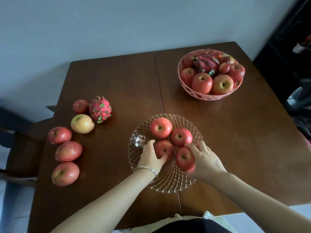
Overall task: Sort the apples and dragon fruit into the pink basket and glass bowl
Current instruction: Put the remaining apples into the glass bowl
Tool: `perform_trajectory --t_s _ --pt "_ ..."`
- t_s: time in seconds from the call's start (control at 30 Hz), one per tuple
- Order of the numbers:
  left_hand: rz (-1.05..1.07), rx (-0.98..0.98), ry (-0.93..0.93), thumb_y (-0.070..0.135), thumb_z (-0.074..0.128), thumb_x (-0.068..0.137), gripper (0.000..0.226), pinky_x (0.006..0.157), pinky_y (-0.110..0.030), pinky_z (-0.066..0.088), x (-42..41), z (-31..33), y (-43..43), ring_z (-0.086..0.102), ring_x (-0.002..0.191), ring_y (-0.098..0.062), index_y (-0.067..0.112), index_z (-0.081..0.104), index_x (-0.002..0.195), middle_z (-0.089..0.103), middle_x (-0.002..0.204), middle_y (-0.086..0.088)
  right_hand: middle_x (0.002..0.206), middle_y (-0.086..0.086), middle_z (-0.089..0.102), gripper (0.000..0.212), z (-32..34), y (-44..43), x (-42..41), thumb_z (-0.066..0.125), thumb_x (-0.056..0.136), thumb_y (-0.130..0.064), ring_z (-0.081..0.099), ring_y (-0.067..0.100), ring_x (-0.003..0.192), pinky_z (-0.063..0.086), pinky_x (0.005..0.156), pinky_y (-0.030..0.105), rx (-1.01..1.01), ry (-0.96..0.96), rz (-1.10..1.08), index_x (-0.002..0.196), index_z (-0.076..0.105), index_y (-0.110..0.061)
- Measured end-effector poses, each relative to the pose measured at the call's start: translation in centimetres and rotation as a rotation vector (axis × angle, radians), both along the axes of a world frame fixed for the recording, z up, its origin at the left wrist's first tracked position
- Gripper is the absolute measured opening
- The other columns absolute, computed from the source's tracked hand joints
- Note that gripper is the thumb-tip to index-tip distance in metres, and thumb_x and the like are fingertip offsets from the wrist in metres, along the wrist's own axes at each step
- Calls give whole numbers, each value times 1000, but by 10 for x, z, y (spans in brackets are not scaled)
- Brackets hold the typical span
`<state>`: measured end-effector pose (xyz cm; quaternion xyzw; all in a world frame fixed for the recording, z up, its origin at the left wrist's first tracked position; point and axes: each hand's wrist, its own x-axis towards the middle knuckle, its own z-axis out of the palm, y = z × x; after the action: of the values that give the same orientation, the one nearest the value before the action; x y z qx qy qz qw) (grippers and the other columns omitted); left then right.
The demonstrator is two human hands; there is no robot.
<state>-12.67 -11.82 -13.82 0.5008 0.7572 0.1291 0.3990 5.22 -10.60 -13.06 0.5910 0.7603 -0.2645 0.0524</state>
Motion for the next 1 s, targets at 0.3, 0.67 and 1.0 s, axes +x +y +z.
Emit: perform_trajectory --t_s 0.3,0.67,1.0 --pt "54 27 -111 26 69 82 60 101 -26 35 -2 -9 -4 47 124 -20 15 39 134 45 138 -5 111 15 57 97 -23 -14 -6 79 40 -42 64 35 95 52 80 42 167 -77 56 129 51 -12" --pt "89 66 -102 34 71 78 64 109 -35 33 -4 -19 -8 41 128 -26 28 44 136 47 136 -6 115 8 48 97 -41 -19 -11 85 29 -29 62 38 93 56 62 47 378 69 57 117 47 -17" --pt "167 14 -266 25 72 79 63 103 -21 29 -9 -18 -4 44 131 -14 23 43 134 51 138 -3 127 17 54 93 -56 -19 0 77 40 -5 37 35 120 49 88 58 447 228 62 126 42 -12"
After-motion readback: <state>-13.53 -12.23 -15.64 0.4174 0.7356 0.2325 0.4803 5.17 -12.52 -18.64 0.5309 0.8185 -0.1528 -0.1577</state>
